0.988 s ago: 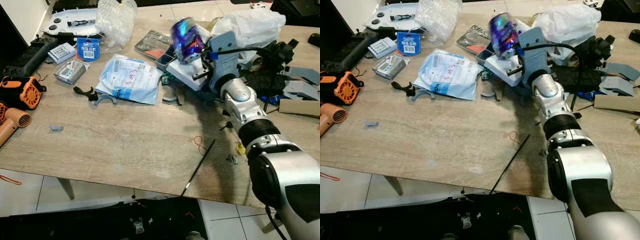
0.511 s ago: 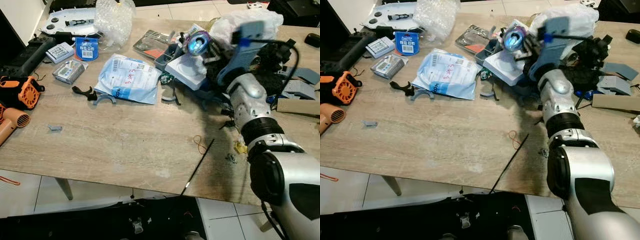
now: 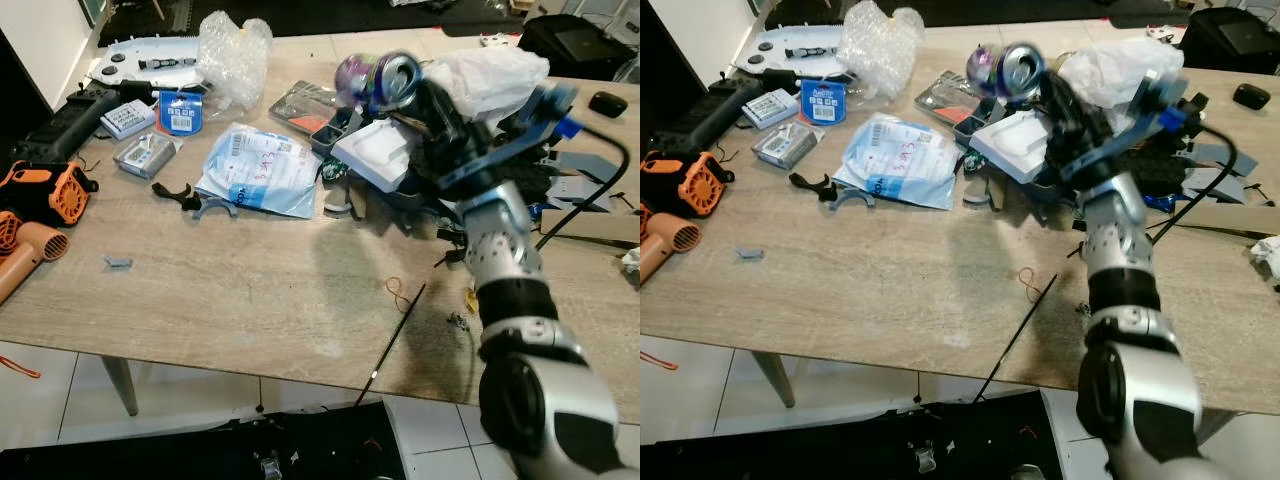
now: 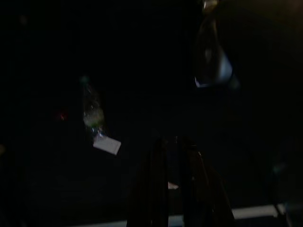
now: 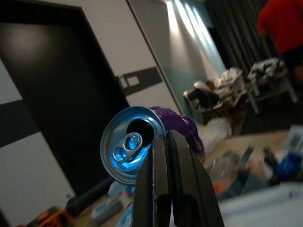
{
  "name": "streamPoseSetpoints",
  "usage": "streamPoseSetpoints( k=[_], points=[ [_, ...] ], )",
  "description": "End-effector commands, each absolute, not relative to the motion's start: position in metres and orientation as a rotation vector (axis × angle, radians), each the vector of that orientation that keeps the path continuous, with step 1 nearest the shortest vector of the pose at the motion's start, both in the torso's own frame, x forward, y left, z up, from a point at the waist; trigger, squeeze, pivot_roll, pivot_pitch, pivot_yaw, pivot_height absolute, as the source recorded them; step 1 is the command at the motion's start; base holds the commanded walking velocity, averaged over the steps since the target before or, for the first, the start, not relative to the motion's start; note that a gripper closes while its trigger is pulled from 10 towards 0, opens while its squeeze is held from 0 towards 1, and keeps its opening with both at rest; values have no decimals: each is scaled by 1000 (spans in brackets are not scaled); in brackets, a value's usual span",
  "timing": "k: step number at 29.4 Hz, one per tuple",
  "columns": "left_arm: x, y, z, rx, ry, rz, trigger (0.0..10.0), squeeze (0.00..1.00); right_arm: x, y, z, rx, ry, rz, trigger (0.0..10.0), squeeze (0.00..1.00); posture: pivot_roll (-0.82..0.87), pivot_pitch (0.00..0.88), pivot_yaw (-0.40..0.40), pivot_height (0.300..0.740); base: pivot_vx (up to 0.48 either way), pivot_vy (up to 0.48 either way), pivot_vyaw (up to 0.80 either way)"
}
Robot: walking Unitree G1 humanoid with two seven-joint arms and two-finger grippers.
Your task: Picking trash to rubbish bin
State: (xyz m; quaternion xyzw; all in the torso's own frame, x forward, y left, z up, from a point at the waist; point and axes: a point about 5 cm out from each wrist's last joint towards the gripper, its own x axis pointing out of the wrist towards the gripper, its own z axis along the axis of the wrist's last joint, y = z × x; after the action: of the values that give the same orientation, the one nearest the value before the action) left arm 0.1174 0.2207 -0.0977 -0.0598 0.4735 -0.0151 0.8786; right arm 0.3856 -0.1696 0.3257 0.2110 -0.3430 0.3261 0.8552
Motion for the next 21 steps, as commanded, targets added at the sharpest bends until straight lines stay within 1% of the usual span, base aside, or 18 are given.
streamPoseSetpoints(
  k=[1,3,4,5,8,9,11,14,15,17,19,20,21],
  points=[
    [107,227,-101,-164,1023,27,10000,0,373,-164,317,462,-726,770,0,0,-15,246,36,740,0,0,0],
    [110,228,-99,-168,1013,35,10000,0,370,-163,314,464,-721,791,0,0,-15,246,36,740,0,0,0],
    [118,234,-96,-178,977,65,10000,0,364,-160,305,472,-701,832,0,0,-16,234,36,740,0,0,0],
    [118,234,-96,-178,977,65,10000,0,364,-160,305,472,-701,832,0,0,-16,234,36,740,0,0,0],
    [126,251,-89,-189,931,158,10000,0,359,-156,296,469,-673,872,0,0,-13,220,34,740,0,0,0],
    [126,251,-89,-189,931,158,10000,0,359,-156,296,469,-673,872,0,0,-13,220,34,740,0,0,0],
    [124,267,-85,-182,917,264,10000,0,357,-156,294,469,-663,881,0,0,-15,212,33,740,0,0,0],
    [118,302,-75,-183,864,511,10000,0,354,-156,290,488,-645,887,0,0,-16,203,30,740,0,0,0],
    [118,302,-75,-183,864,511,10000,0,354,-156,290,488,-645,887,0,0,-16,203,30,740,0,0,0],
    [116,329,-62,-220,772,692,10000,0,350,-152,286,517,-623,922,0,0,-9,200,26,740,0,0,0],
    [115,362,-41,-257,625,889,10000,0,345,-144,280,545,-598,966,0,0,6,194,17,740,0,0,0],
    [115,362,-41,-257,625,889,10000,0,345,-144,280,545,-598,966,0,0,6,194,17,740,0,0,0],
    [112,381,-28,-263,548,989,10000,0,344,-139,277,552,-585,983,0,0,10,192,15,740,0,0,0]
  ],
)
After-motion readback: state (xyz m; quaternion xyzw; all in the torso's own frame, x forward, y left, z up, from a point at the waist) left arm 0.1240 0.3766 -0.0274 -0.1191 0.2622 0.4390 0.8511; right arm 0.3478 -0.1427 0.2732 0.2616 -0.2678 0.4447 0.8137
